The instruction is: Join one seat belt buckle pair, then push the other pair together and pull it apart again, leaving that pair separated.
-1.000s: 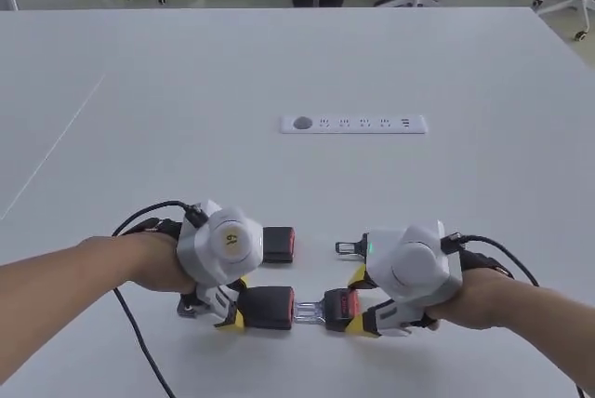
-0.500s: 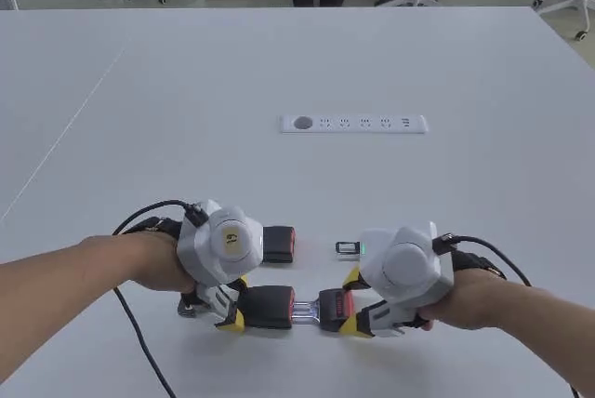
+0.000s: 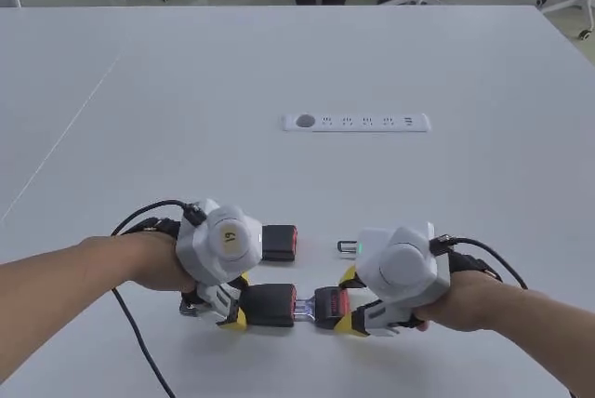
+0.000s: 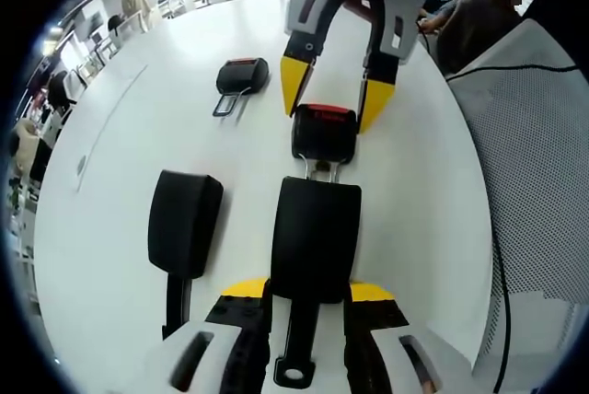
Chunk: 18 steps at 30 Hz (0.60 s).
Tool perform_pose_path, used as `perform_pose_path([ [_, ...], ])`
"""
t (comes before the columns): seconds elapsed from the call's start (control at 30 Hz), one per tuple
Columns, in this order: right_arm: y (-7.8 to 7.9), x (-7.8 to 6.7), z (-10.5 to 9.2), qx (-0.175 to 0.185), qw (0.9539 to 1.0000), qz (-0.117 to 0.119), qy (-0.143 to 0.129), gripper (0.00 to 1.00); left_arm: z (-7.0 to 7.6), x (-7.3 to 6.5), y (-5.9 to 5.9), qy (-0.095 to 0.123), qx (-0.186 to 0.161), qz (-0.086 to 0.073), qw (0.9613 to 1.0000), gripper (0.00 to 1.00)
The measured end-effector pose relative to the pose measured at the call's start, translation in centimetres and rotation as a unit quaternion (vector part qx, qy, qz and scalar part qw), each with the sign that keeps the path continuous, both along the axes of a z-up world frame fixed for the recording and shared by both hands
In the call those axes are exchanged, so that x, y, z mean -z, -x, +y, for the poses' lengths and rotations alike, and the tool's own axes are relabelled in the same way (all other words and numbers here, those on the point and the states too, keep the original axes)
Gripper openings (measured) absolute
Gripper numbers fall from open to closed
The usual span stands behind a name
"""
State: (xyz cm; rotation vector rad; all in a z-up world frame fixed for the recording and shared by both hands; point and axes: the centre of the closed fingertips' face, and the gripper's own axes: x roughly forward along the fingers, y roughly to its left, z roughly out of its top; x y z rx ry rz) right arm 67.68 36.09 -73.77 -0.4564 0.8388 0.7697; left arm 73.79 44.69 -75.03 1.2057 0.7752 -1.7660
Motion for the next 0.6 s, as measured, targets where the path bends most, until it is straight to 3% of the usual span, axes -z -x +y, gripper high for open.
perform_pose_path([
  [0.6,0.04,-0.03,0.15,0.006,1.0000,-0.006,-0.004,0.30,0.03,-0.04,0.07,0.007,-0.006,0.002,1.0000,0.31],
])
